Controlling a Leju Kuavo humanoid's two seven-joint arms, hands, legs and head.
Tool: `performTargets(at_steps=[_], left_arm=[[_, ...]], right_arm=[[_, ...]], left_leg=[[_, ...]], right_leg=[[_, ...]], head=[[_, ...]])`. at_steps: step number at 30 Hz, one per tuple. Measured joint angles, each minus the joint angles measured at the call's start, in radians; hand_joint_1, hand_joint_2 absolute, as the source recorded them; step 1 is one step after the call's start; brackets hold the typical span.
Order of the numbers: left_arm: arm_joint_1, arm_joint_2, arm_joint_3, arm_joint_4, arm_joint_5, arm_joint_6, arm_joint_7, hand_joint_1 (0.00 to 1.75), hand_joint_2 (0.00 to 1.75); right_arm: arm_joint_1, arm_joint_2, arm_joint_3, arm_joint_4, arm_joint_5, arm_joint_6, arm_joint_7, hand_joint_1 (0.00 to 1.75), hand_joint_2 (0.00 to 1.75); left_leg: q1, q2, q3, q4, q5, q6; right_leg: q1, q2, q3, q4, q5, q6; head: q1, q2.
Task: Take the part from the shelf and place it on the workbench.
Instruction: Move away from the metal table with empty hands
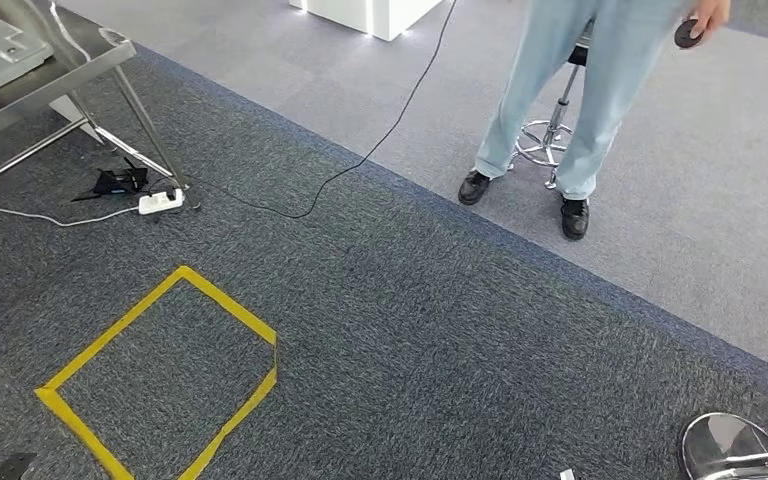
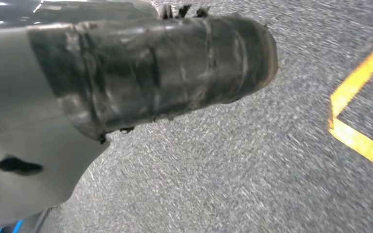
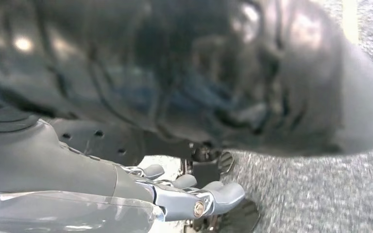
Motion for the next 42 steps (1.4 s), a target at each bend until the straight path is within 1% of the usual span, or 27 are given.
performTargets(at_steps=[1,3,5,6,8,10,12,13,14,15,17,19,21,22,24,26,28,29,30,32,34,35,36,37,39,40,42], left_arm=[[0.0,0.0,0.0,0.0,0.0,-0.001,0.004,0.0,0.0],[0.002,0.0,0.0,0.0,0.001,-0.002,0.014,0.0,0.0],[0.005,-0.001,0.0,0.0,0.002,-0.003,0.02,0.0,0.0],[0.006,-0.001,0.0,0.001,0.003,-0.004,0.022,0.0,0.0],[0.006,-0.002,0.0,0.001,0.004,-0.006,0.024,0.0,0.0],[0.005,-0.002,0.0,0.002,0.006,-0.006,0.021,0.0,0.0],[0.006,-0.002,0.0,0.002,0.009,-0.007,0.017,0.0,0.0],[0.006,-0.002,0.0,0.002,0.011,-0.008,0.014,0.0,0.0],[0.006,-0.002,0.0,0.002,0.012,-0.008,0.012,0.0,0.0],[0.004,-0.002,0.0,0.002,0.012,-0.008,0.011,0.0,0.0],[0.001,-0.003,0.0,0.002,0.013,-0.009,0.009,0.0,0.0],[0.004,-0.003,0.0,0.002,0.014,-0.011,0.007,0.0,0.0],[0.006,-0.004,0.0,0.002,0.015,-0.015,0.005,0.0,0.0],[0.006,-0.006,0.0,0.003,0.017,-0.018,0.004,0.0,0.0],[0.006,-0.009,0.0,0.004,0.02,-0.023,0.002,0.0,0.0],[0.006,-0.011,0.0,0.005,0.023,-0.028,0.0,0.0,0.0],[0.005,-0.011,0.0,0.006,0.025,-0.03,-0.001,0.0,0.0],[0.004,-0.011,0.0,0.006,0.025,-0.03,-0.002,0.0,0.0],[0.002,-0.011,0.0,0.006,0.026,-0.03,-0.002,0.0,0.0],[0.001,-0.014,0.0,0.007,0.026,-0.03,-0.003,0.0,0.0],[0.004,-0.016,0.0,0.008,0.026,-0.03,-0.004,0.0,0.0],[0.006,-0.017,0.0,0.008,0.026,-0.03,-0.004,0.0,0.0],[0.007,-0.018,0.0,0.008,0.026,-0.03,-0.004,0.0,0.0],[0.008,-0.018,0.0,0.009,0.026,-0.03,-0.004,0.0,0.0],[0.008,-0.019,0.0,0.01,0.026,-0.03,-0.004,0.0,0.0],[0.007,-0.019,0.0,0.011,0.026,-0.03,-0.004,0.0,0.0],[0.006,-0.019,0.0,0.011,0.027,-0.03,-0.004,0.0,0.0]], right_arm=[[0.0,-0.002,0.0,0.0,0.0,0.001,-0.002,0.0,0.0],[-0.001,-0.004,0.0,0.0,0.0,0.003,-0.005,0.0,0.0],[-0.001,-0.006,0.0,0.0,0.001,0.005,-0.009,0.0,0.0],[-0.001,-0.007,0.0,0.0,0.001,0.005,-0.01,0.0,0.0],[0.0,-0.008,0.0,0.0,0.001,0.005,-0.011,0.0,0.0],[-0.001,-0.01,0.0,0.0,0.002,0.004,-0.012,0.0,0.0],[-0.003,-0.013,0.0,0.0,0.003,0.0,-0.012,0.0,0.0],[-0.002,-0.014,0.0,0.001,0.003,-0.002,-0.012,0.0,0.0],[0.0,-0.016,0.0,0.001,0.003,-0.004,-0.012,0.0,0.0],[0.003,-0.017,0.0,0.001,0.003,-0.006,-0.012,0.0,0.0],[0.006,-0.019,0.0,0.002,0.003,-0.008,-0.01,0.0,0.0],[0.003,-0.02,0.001,0.002,0.001,-0.01,-0.01,0.0,0.0],[0.002,-0.021,0.001,0.002,0.0,-0.01,-0.01,0.0,0.0],[0.003,-0.022,0.001,0.002,-0.001,-0.01,-0.01,0.0,0.0],[0.005,-0.025,0.001,0.003,-0.001,-0.01,-0.01,0.0,0.0],[0.002,-0.027,0.001,0.003,-0.001,-0.009,-0.01,0.0,0.0],[0.0,-0.029,0.001,0.003,-0.001,-0.008,-0.01,0.0,0.0],[0.001,-0.03,0.001,0.003,-0.001,-0.008,-0.01,0.0,0.0],[0.002,-0.03,0.001,0.003,-0.001,-0.008,-0.01,0.0,0.0],[0.004,-0.032,0.001,0.003,-0.001,-0.008,-0.01,0.0,0.0],[0.002,-0.032,0.001,0.003,-0.001,-0.008,-0.01,0.0,0.0],[0.002,-0.032,0.001,0.003,-0.001,-0.008,-0.01,0.0,0.0],[0.002,-0.032,0.001,0.003,-0.001,-0.008,-0.01,0.0,0.0],[0.003,-0.032,0.001,0.003,-0.001,-0.008,-0.01,0.0,0.0],[0.004,-0.032,0.001,0.003,-0.001,-0.008,-0.01,0.0,0.0],[0.003,-0.032,0.001,0.003,-0.001,-0.008,-0.01,0.0,0.0],[0.001,-0.033,0.001,0.003,-0.001,-0.009,-0.01,0.0,0.0]], left_leg=[[0.002,-0.02,-0.01,0.026,-0.02,-0.002],[0.003,-0.075,-0.062,0.142,-0.083,-0.002],[-0.001,-0.099,-0.129,0.275,-0.131,0.001],[-0.002,-0.102,-0.146,0.3,-0.127,0.005],[-0.003,-0.109,-0.125,0.236,-0.067,0.014],[-0.003,-0.153,-0.067,0.097,-0.001,0.023],[-0.004,-0.194,-0.036,0.023,0.019,0.026],[-0.005,-0.197,-0.034,0.017,0.019,0.028],[-0.006,-0.185,-0.034,0.01,0.023,0.031],[-0.006,-0.172,-0.031,0.003,0.028,0.036],[-0.005,-0.145,-0.025,-0.013,0.038,0.048],[-0.008,-0.117,-0.025,-0.017,0.042,0.053],[-0.009,-0.087,-0.027,-0.017,0.042,0.054],[-0.009,-0.074,-0.027,-0.016,0.042,0.054],[-0.008,-0.05,-0.026,-0.015,0.041,0.052],[-0.011,-0.03,-0.025,-0.012,0.038,0.045],[-0.014,-0.012,-0.022,-0.011,0.037,0.032],[-0.013,-0.004,-0.02,-0.011,0.037,0.026],[-0.011,-0.004,-0.019,-0.008,0.033,0.02],[-0.005,-0.038,-0.037,0.037,-0.002,0.01],[-0.003,-0.084,-0.089,0.156,-0.07,0.006],[-0.003,-0.094,-0.117,0.218,-0.098,0.006],[-0.003,-0.098,-0.138,0.262,-0.11,0.006],[-0.003,-0.1,-0.142,0.271,-0.102,0.007],[-0.003,-0.111,-0.1,0.182,-0.037,0.013],[-0.003,-0.131,-0.067,0.114,-0.008,0.016],[-0.003,-0.166,-0.025,0.023,0.019,0.021]], right_leg=[[-0.001,0.011,0.001,-0.002,0.004,-0.006],[0.001,0.033,0.0,-0.004,0.01,-0.016],[0.006,0.057,-0.003,-0.003,0.013,-0.021],[0.009,0.07,-0.003,-0.003,0.013,-0.022],[0.013,0.097,-0.003,0.001,0.014,-0.023],[0.014,0.122,-0.007,0.008,0.014,-0.021],[0.01,0.147,-0.019,0.012,0.017,-0.014],[0.008,0.16,-0.025,0.012,0.022,-0.007],[0.006,0.172,-0.031,0.01,0.026,0.0],[0.005,0.168,-0.035,0.013,0.025,0.006],[0.008,0.117,-0.059,0.059,-0.007,0.013],[0.008,0.058,-0.114,0.178,-0.071,0.019],[0.002,0.044,-0.156,0.273,-0.103,0.026],[0.0,0.041,-0.151,0.272,-0.093,0.029],[-0.004,0.024,-0.087,0.164,-0.037,0.031],[0.001,-0.012,-0.017,0.034,0.001,0.026],[0.007,-0.02,0.002,-0.011,0.008,0.016],[0.007,-0.008,0.0,-0.012,0.012,0.01],[0.005,0.001,0.001,-0.015,0.015,0.004],[0.002,0.019,0.004,-0.021,0.022,-0.008],[0.003,0.038,0.003,-0.022,0.027,-0.016],[0.004,0.048,0.001,-0.022,0.028,-0.018],[0.007,0.059,0.0,-0.02,0.029,-0.019],[0.008,0.071,-0.001,-0.018,0.029,-0.019],[0.01,0.098,-0.002,-0.013,0.029,-0.019],[0.01,0.11,-0.003,-0.009,0.028,-0.017],[0.009,0.132,-0.011,-0.001,0.029,-0.011]], head=[[-0.002,0.0],[-0.006,0.0],[-0.008,0.0],[-0.007,0.0],[-0.007,0.0],[-0.006,0.0],[-0.005,0.0],[-0.005,0.0],[-0.006,0.0],[-0.006,0.0],[-0.002,0.0],[0.002,0.0],[0.003,0.0],[0.003,0.0],[0.004,0.0],[0.003,0.0],[0.001,0.0],[0.0,0.0],[0.0,0.0],[-0.004,0.0],[-0.009,0.0],[-0.01,0.0],[-0.01,0.0],[-0.01,0.0],[-0.01,0.0],[-0.01,0.0],[-0.01,0.0]])
